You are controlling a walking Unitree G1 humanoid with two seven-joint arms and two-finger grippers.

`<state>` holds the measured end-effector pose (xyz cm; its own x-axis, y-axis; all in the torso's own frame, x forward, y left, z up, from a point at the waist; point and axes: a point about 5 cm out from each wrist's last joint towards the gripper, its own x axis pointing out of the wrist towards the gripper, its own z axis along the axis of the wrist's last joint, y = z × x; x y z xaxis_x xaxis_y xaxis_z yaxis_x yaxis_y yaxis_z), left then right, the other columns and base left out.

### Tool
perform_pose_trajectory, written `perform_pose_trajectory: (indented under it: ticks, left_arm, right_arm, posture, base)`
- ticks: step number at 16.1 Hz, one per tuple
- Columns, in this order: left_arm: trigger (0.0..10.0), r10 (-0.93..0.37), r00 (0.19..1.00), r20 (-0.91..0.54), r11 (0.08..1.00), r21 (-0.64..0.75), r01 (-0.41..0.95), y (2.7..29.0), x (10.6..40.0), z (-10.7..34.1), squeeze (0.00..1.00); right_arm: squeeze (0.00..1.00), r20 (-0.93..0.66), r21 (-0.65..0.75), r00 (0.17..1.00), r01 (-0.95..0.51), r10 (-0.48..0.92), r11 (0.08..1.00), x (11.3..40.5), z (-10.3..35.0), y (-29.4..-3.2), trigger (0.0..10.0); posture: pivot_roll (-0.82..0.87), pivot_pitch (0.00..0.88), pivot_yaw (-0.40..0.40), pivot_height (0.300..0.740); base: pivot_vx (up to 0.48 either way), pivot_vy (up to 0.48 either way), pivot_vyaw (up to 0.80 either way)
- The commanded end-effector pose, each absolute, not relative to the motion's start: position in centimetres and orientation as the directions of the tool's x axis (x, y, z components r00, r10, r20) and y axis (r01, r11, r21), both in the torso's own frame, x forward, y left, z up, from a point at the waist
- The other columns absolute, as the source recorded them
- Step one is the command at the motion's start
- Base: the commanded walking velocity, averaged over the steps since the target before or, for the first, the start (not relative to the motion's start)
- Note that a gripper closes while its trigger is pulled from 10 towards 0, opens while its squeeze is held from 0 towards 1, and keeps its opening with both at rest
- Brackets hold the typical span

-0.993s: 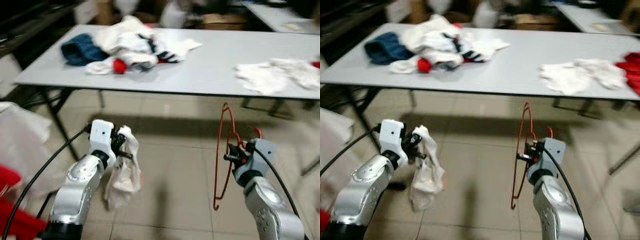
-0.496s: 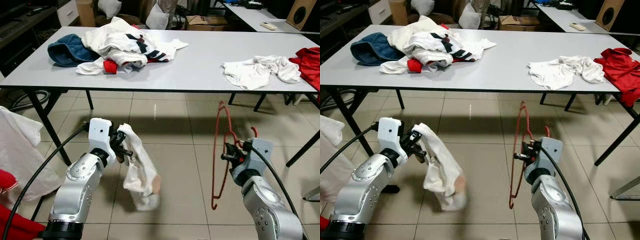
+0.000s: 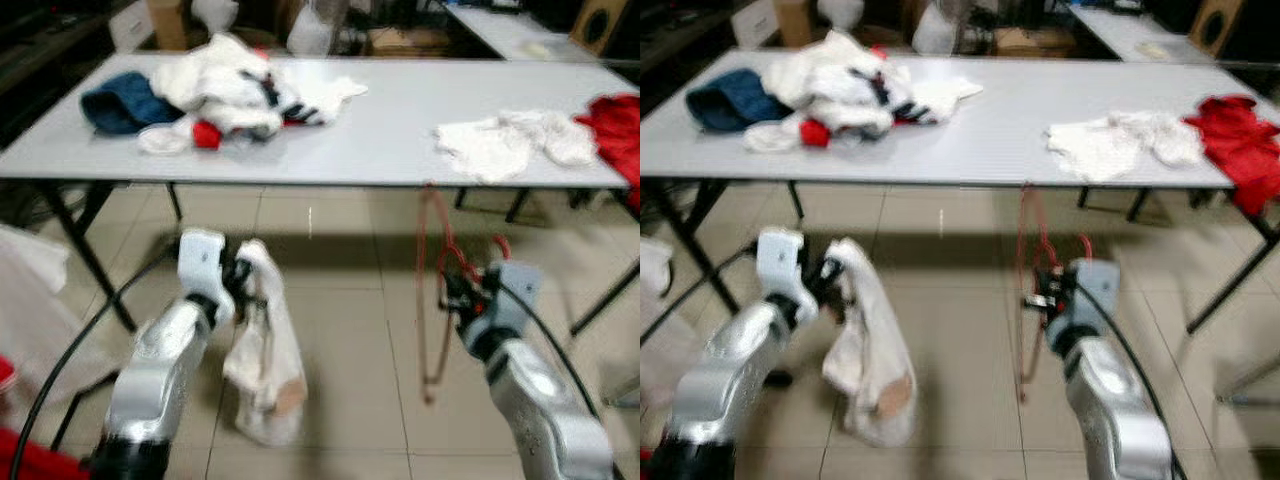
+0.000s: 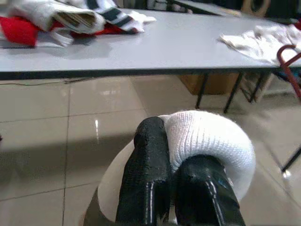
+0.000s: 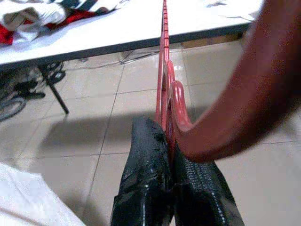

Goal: Hang hanger

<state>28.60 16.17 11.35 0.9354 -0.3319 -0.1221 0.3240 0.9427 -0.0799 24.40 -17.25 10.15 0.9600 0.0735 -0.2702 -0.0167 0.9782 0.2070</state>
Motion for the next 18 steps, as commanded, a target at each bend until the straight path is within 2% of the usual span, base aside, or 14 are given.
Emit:
perform_pose_trajectory:
  ticks: [1,12,18]
  left_arm:
    - [10.0,-0.317,0.941,-0.115,0.948,-0.078,0.309,16.7,28.7,11.5,0.00]
    - [10.0,-0.315,0.943,-0.106,0.948,-0.077,0.308,17.1,28.8,11.7,0.00]
    - [10.0,-0.309,0.945,-0.103,0.950,-0.075,0.303,17.3,28.8,11.8,0.00]
  right_arm:
    - [0.00,-0.249,0.215,0.963,-0.053,0.107,0.975,24.7,10.8,-16.5,10.0]
    - [0.00,-0.128,0.202,0.939,-0.290,0.319,0.935,24.2,12.6,-14.3,10.0]
    - [0.00,-0.137,0.178,0.928,-0.320,0.346,0.930,24.1,12.6,-14.1,10.0]
  posture:
    - [-0.09,0.000,0.017,0.740]
    - [-0.10,0.000,0.010,0.740]
    - [-0.10,0.000,0.007,0.740]
  base:
    - [0.281,0.000,0.80]
    - [0.281,0.000,0.05]
    - [0.278,0.000,0.00]
